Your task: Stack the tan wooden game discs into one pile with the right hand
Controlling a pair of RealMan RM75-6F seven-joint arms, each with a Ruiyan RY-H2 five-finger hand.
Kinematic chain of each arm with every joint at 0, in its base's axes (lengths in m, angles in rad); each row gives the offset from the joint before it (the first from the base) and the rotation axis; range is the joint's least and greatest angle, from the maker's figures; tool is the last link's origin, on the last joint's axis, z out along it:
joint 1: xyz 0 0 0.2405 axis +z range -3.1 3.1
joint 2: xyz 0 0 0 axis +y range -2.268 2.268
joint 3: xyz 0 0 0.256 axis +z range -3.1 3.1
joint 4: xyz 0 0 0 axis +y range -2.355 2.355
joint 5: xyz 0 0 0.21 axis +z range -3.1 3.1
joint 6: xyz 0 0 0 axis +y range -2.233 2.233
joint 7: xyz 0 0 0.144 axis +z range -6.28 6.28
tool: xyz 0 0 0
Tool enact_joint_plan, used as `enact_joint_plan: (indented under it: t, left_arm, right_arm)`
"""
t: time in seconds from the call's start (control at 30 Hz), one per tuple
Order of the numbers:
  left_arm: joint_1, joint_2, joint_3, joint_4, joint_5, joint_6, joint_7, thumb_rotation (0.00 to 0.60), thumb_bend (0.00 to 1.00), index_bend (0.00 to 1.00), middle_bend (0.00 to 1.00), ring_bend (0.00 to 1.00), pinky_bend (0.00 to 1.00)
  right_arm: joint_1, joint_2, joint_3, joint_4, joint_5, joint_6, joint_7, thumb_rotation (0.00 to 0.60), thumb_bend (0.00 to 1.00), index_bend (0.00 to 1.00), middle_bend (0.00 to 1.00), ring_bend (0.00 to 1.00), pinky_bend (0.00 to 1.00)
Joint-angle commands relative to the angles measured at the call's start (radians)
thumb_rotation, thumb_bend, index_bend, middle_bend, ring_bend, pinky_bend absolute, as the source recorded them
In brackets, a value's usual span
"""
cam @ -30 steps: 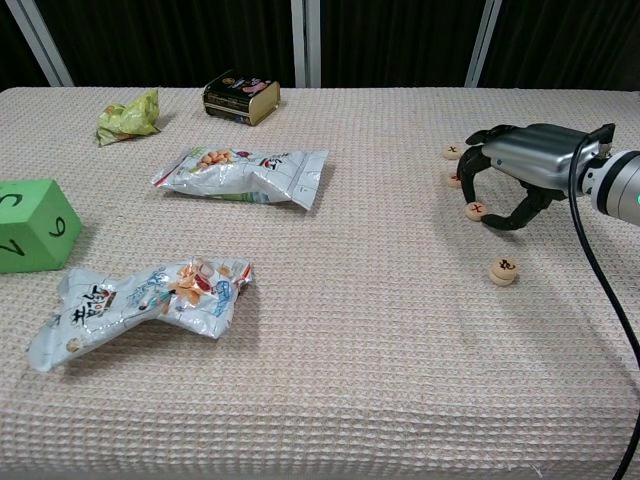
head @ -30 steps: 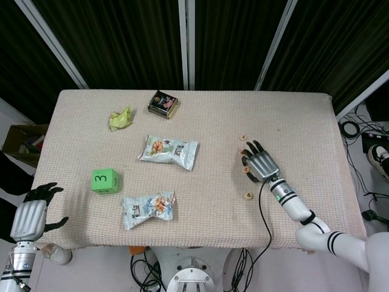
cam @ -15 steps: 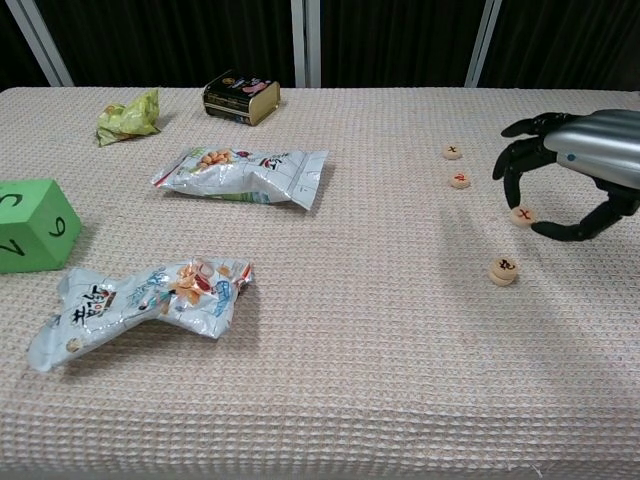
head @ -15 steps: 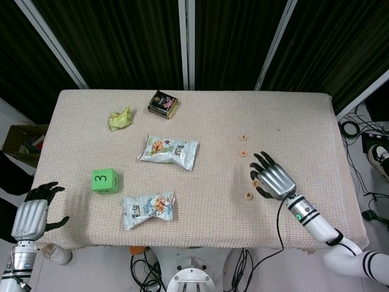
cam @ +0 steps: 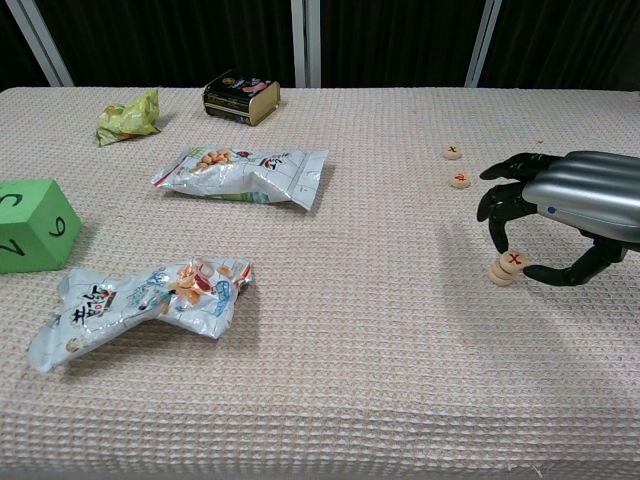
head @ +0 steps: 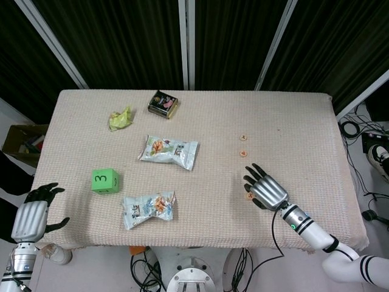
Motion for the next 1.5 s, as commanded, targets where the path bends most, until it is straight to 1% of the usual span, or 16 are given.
enact_joint_plan:
  t: [0.03,0.77,1.1,1.5]
  left_arm:
    - [0.001,-0.001,0.000,0.002,-0.001,0.000,-0.001,0.600,0.13,0.28,0.16,0.13,0.18]
    - [-0.002,-0.003,-0.002,0.010,-0.011,-0.015,-0.011,0.600,0.13,0.28,0.16,0.13,0.18]
    - [-0.003,-0.001,0.001,0.008,-0.015,-0.022,-0.011,0.600,0.13,0.28,0.16,0.13,0.18]
    - [-0.004,0.000,0.000,0.006,-0.018,-0.025,-0.009,0.600,0.13,0.28,0.16,0.13,0.18]
  right_arm:
    - [-0.002,0.001,0.000,0.000,-0.003,0.005,-0.004,0.600,0.38,0.51,0.24,0.00,0.00]
    - [0.003,-0.021,0.007,0.019,0.001,-0.004,-0.010,0.600,0.37,0.46,0.23,0.00,0.00]
    - [0.000,-0.020,0.005,0.017,0.002,-0.005,-0.015,0.600,0.35,0.43,0.23,0.00,0.00]
    - [-0.007,-0.020,0.001,0.012,0.000,0.003,-0.022,0.600,0.27,0.41,0.23,0.00,0.00]
